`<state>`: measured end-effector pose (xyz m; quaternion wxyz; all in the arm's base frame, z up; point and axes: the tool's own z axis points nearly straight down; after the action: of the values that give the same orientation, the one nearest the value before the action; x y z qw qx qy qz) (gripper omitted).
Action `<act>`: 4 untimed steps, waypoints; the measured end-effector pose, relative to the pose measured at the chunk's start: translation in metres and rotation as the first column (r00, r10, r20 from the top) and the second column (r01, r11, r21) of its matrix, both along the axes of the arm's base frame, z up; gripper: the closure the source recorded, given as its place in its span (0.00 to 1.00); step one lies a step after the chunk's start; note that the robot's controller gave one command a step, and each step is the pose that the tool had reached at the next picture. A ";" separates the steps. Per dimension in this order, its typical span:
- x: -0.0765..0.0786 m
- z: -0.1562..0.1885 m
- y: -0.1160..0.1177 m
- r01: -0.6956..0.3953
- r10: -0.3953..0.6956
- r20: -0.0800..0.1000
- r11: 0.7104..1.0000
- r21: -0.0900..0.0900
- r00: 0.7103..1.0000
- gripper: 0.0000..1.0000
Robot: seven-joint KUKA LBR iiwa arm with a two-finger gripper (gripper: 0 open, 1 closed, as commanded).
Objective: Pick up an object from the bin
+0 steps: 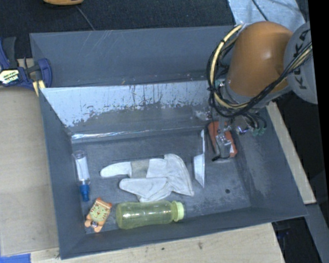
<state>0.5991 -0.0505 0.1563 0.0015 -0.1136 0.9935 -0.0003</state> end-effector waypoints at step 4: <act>-0.007 -0.047 0.003 -0.232 0.232 -0.002 0.973 0.000 0.973 0.00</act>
Offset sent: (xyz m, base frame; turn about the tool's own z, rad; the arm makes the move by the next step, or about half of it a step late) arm -0.0097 0.0068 -0.0301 -0.1461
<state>0.5921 -0.0480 0.1088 0.0007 -0.2291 0.9734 -0.0002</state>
